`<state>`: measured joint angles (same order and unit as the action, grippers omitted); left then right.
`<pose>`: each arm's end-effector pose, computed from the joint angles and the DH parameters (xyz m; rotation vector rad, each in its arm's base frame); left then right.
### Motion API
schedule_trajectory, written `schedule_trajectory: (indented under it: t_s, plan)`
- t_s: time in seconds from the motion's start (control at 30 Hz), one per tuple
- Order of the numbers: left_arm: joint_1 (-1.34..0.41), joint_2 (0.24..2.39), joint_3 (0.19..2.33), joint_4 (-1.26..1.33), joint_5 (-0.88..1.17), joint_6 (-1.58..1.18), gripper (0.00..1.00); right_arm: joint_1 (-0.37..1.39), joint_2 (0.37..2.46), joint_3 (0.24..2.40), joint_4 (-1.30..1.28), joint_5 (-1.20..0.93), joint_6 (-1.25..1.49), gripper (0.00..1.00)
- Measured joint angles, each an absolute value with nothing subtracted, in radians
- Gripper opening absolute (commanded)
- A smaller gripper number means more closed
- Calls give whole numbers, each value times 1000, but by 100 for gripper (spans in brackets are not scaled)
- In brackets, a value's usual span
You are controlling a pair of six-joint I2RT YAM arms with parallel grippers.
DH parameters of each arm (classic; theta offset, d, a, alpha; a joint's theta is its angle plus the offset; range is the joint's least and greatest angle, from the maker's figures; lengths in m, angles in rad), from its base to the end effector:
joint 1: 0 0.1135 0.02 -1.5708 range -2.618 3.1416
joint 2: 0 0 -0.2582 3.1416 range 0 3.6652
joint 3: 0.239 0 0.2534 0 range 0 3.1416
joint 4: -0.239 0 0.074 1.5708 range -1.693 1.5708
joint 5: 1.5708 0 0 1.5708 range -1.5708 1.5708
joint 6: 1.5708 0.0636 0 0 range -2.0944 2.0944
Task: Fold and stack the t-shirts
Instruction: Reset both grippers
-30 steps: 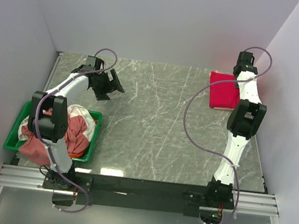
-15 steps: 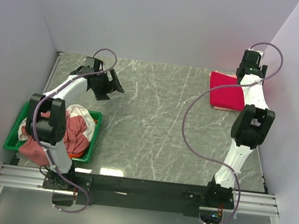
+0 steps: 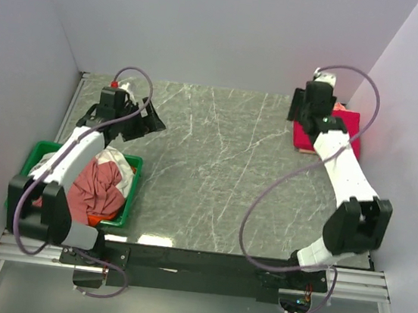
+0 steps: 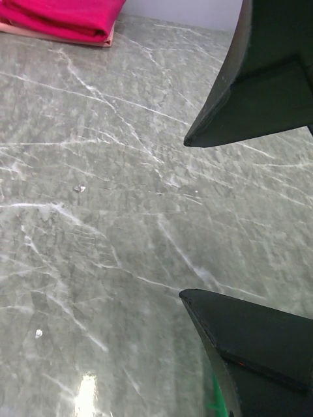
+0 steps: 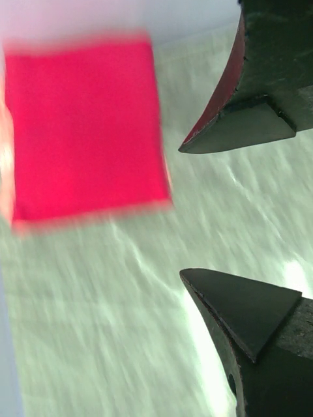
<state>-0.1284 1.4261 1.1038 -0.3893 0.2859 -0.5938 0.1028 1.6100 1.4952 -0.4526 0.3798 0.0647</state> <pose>0.3325 -0.0610 0.2597 -0.3898 2.3148 -0.6945 0.3941 0.0170 0.3314 0.1811 2.1003 -0.3054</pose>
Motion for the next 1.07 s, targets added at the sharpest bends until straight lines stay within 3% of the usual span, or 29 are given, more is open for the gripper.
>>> schedule_trajectory:
  t_s: [0.43, 0.67, 1.07]
  plan:
    - [-128, 1003, 886, -442, 182, -575, 96, 545, 1182, 1055, -525, 302, 443, 77]
    - [-128, 897, 832, -492, 127, -561, 96, 570, 1003, 940, -583, 307, 551, 77]
    - [-129, 878, 808, -499, 112, -574, 96, 572, 970, 941, -662, 306, 556, 78]
